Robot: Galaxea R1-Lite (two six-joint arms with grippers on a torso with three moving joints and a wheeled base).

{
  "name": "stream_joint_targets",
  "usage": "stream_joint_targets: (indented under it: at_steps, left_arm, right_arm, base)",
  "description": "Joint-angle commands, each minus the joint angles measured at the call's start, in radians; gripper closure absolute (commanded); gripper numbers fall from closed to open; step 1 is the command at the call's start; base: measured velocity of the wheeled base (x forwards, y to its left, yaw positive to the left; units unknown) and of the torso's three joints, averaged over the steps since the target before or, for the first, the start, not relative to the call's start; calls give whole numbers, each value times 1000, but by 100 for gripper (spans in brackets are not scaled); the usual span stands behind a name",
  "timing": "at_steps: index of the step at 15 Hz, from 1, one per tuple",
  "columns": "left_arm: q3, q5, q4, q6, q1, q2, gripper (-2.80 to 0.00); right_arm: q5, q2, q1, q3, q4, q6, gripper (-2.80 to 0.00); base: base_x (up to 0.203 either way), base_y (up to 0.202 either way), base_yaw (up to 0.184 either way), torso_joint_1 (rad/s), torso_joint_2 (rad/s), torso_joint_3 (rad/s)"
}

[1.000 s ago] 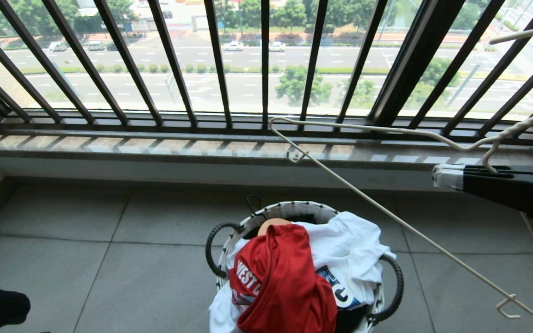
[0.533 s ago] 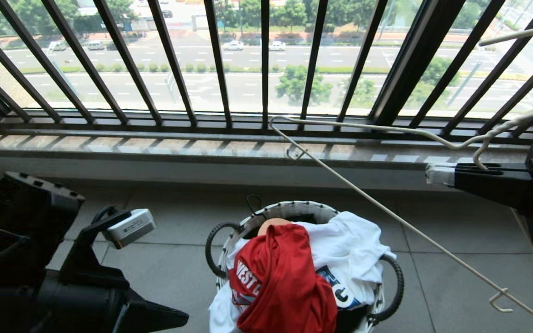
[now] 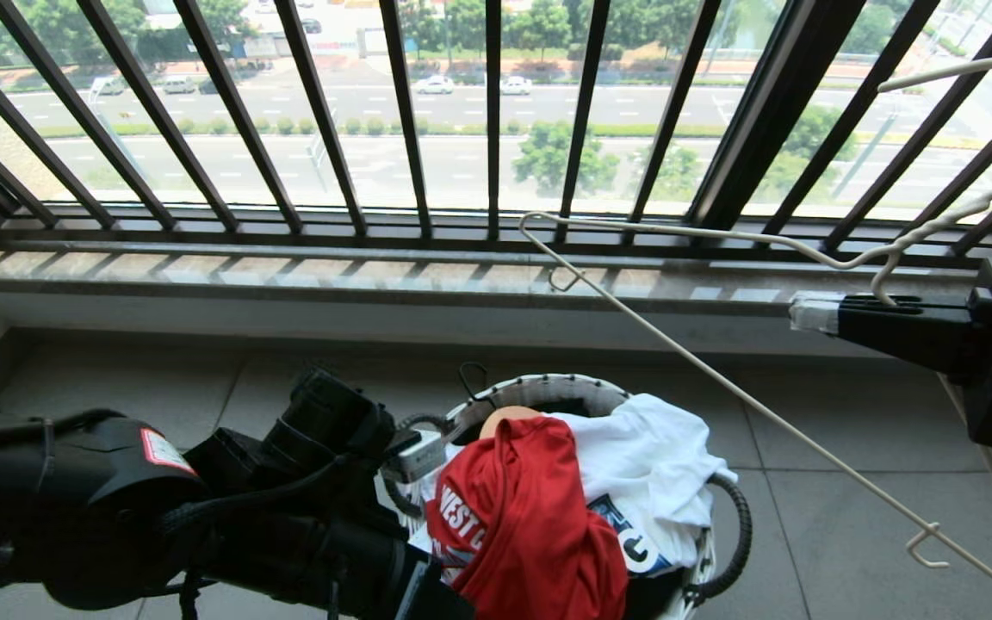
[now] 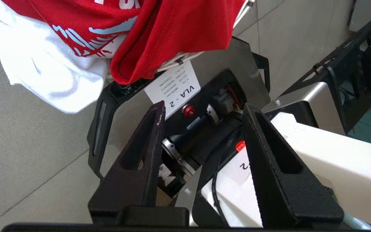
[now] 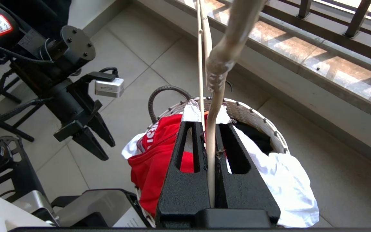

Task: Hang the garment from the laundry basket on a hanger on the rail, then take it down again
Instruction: Pick up clothes from the basket

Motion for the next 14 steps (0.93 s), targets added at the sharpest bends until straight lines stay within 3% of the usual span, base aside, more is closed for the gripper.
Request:
stream_joint_targets:
  at_steps: [1,9,13,14]
  left_arm:
    - [1,39,-57,13,-1,111,-280]
    - [-1,27,-310,28,-9,238,-280]
    - [-3,26,-335,27,-9,257,-280]
    - [-3,25,-336,27,-9,256,0]
  right_arm:
    - [4,-2,0,0,-1,-1,0]
    - [6,-29,0,1,0,-1,0]
    - [6,-34,0,0,-1,-1,0]
    - [6,-34,0,0,-1,-1,0]
  base:
    - [0,0,0,0,0,0]
    - [0,0,0,0,0,0]
    - [0,0,0,0,0,0]
    - [0,0,0,0,0,0]
